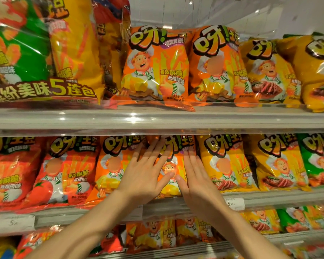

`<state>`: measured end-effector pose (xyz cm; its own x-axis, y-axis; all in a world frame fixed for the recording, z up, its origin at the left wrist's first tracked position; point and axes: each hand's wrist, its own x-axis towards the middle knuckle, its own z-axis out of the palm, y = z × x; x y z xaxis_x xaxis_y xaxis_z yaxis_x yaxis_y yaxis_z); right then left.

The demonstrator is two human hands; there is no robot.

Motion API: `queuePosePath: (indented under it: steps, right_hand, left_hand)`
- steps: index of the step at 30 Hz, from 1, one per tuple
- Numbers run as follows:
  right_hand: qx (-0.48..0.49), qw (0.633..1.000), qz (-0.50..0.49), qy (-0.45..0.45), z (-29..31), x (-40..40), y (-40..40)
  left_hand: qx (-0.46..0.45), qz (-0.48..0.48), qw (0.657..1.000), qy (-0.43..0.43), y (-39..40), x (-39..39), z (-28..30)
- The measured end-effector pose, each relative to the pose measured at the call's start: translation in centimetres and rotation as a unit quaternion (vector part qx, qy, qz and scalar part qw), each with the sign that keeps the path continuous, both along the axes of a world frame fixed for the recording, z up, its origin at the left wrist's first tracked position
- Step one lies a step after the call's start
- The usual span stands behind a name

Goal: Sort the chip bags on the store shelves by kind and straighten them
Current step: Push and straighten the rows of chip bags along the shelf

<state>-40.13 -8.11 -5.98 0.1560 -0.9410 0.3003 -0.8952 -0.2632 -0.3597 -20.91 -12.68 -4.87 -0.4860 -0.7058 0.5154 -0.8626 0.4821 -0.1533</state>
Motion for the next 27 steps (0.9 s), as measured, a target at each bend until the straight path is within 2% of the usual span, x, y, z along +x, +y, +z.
queuePosePath:
  steps: [4, 10, 13, 18, 23, 27]
  right_hand:
    - [0.023, 0.999, 0.005, -0.039, -0.5, -0.4, -0.3]
    - [-0.019, 0.998, 0.002, -0.064, -1.6, -0.1, -0.5]
    - [-0.017, 0.997, -0.012, -0.079, -1.4, 0.2, -0.2]
    - [-0.025, 0.987, -0.059, -0.149, -1.2, 1.3, 2.0]
    - [-0.038, 0.97, -0.11, -0.212, -3.9, 2.9, 5.6]
    - [-0.004, 0.973, -0.141, -0.183, -5.2, 3.5, 8.6]
  left_hand:
    - [0.021, 0.012, 0.999, 0.034, 0.2, -0.6, -0.5]
    - [0.036, 0.009, 0.997, 0.063, 0.4, -0.6, -0.8]
    - [0.042, -0.015, 0.993, 0.114, 1.2, -0.2, -0.6]
    - [0.035, -0.075, 0.955, 0.284, 5.7, 1.5, -2.7]
    - [0.067, -0.093, 0.921, 0.373, 10.4, 3.6, -5.0]
    - [0.095, -0.084, 0.899, 0.42, 12.4, 5.1, -7.5]
